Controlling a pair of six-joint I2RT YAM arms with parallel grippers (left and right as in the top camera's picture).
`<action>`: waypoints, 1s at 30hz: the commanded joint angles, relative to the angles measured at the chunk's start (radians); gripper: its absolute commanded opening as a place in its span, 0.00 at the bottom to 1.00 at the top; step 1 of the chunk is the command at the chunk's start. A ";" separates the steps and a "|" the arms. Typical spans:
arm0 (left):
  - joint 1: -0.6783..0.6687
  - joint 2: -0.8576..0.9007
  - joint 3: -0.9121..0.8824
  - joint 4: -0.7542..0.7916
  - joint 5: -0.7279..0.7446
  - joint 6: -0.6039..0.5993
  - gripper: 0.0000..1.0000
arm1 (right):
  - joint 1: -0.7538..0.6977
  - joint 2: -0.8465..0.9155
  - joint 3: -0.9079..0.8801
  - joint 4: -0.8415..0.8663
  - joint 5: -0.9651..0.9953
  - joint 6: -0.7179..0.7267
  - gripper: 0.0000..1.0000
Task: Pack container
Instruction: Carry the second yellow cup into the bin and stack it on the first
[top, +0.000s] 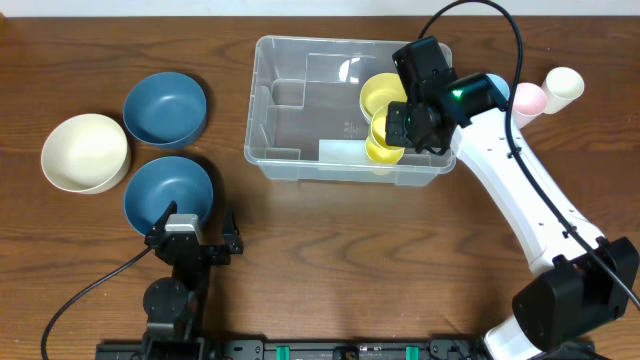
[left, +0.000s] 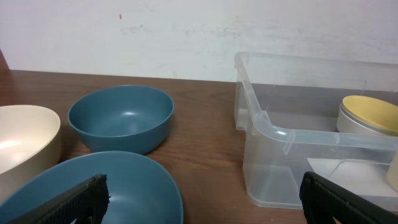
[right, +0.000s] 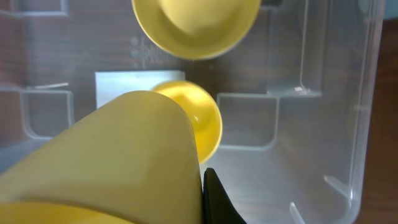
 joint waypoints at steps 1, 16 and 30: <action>0.004 -0.006 -0.019 -0.037 -0.009 -0.006 0.98 | 0.011 -0.003 0.002 -0.025 0.021 0.023 0.01; 0.004 -0.006 -0.019 -0.037 -0.009 -0.006 0.98 | 0.011 0.000 -0.123 0.101 0.039 0.022 0.13; 0.004 -0.006 -0.019 -0.036 -0.009 -0.006 0.98 | -0.004 -0.037 -0.011 0.095 0.006 -0.042 0.52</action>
